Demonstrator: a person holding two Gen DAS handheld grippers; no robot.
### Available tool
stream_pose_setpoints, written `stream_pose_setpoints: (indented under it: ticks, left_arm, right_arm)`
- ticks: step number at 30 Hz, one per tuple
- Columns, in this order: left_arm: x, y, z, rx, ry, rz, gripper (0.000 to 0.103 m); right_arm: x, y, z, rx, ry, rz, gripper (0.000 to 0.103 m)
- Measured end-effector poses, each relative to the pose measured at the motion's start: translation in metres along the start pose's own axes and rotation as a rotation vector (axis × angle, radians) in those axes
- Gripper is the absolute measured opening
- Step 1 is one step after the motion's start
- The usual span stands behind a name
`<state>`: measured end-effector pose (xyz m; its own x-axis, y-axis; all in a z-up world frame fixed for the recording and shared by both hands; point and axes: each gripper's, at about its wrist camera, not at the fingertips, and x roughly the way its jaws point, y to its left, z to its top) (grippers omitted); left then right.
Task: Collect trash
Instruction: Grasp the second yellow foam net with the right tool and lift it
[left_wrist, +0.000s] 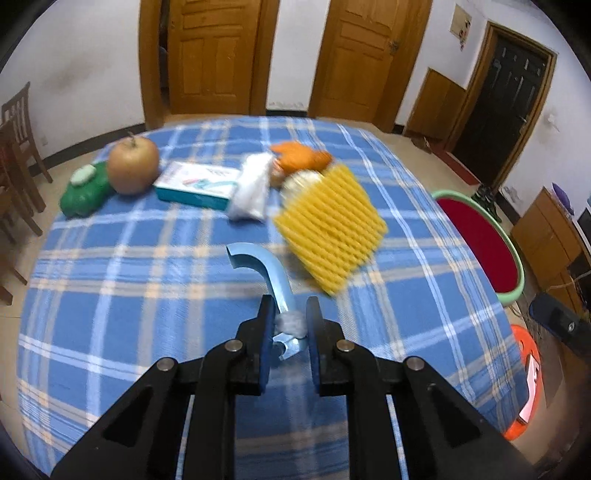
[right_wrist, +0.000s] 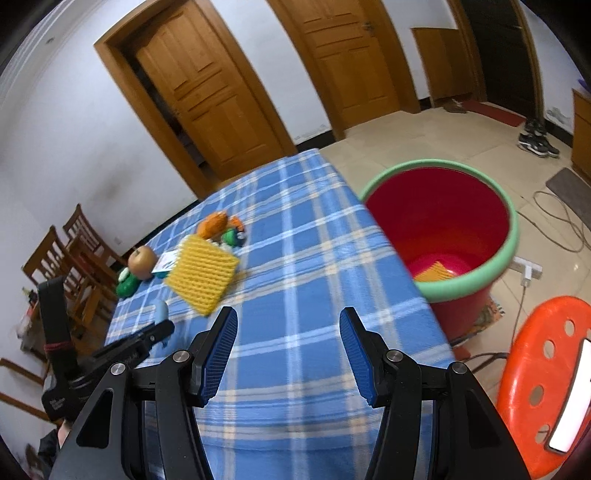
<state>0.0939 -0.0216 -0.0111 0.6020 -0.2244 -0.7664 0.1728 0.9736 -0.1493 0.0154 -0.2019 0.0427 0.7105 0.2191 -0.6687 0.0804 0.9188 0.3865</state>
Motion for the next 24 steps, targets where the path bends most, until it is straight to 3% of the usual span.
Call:
stream_pose_setpoints:
  ticks: [12, 15, 24]
  left_arm:
    - [-0.012, 0.065, 0.009, -0.126, -0.053, 0.065, 0.016]
    - [-0.010, 0.076, 0.009, -0.147, -0.051, 0.066, 0.016]
    - [-0.005, 0.093, 0.008, -0.191, -0.045, 0.065, 0.016]
  right_arm:
    - [0.063, 0.052, 0.025, -0.087, 0.073, 0.085, 0.060]
    - [0.080, 0.056, 0.031, -0.089, 0.092, 0.095, 0.066]
    - [0.135, 0.053, 0.047, -0.076, 0.155, 0.115, 0.067]
